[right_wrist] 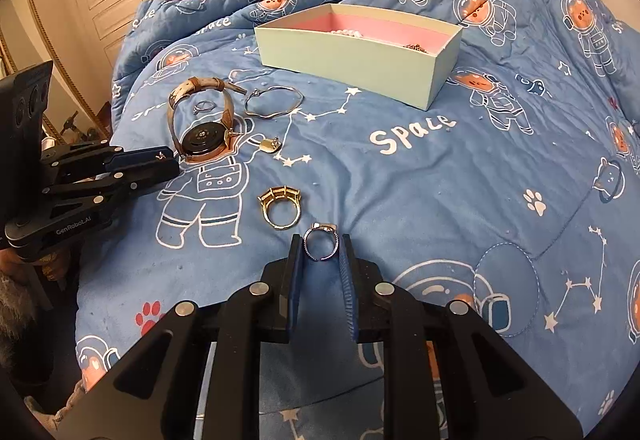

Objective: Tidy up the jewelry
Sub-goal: 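Grasp the small gold charm with the left tool while the right tool grasps the silver ring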

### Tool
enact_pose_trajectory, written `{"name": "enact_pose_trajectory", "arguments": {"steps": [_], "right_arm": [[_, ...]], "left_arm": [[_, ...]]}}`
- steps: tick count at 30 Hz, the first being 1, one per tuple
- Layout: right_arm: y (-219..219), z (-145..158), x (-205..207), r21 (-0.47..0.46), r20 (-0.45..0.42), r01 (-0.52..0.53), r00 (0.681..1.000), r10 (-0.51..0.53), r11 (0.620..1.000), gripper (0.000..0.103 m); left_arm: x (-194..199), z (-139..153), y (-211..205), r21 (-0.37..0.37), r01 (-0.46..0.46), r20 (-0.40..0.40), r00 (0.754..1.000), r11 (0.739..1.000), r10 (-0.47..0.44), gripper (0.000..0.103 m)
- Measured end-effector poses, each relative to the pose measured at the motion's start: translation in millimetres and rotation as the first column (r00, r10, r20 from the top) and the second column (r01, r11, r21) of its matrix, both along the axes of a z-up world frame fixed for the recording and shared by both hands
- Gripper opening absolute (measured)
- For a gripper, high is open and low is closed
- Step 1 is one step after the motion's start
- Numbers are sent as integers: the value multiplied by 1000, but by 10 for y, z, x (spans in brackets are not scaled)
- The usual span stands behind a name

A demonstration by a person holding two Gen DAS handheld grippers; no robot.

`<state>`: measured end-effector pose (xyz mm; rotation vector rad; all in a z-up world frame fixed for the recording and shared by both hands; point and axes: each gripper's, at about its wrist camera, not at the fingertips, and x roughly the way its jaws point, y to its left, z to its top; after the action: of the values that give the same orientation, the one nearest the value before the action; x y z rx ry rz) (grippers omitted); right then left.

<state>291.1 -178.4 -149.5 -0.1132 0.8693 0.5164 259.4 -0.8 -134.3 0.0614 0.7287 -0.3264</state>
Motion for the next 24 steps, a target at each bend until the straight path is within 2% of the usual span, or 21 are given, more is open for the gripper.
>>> {"name": "enact_pose_trajectory", "arguments": {"steps": [13, 24], "right_arm": [[-65, 78, -144, 20, 1, 28, 1000, -28, 999, 19], [-30, 505, -109, 117, 66, 17, 998, -25, 993, 19]], "left_arm": [[-161, 105, 64, -90, -29, -42, 999, 996, 25, 16], [-110, 522, 9, -105, 0, 25, 1000, 994, 3, 16]]}}
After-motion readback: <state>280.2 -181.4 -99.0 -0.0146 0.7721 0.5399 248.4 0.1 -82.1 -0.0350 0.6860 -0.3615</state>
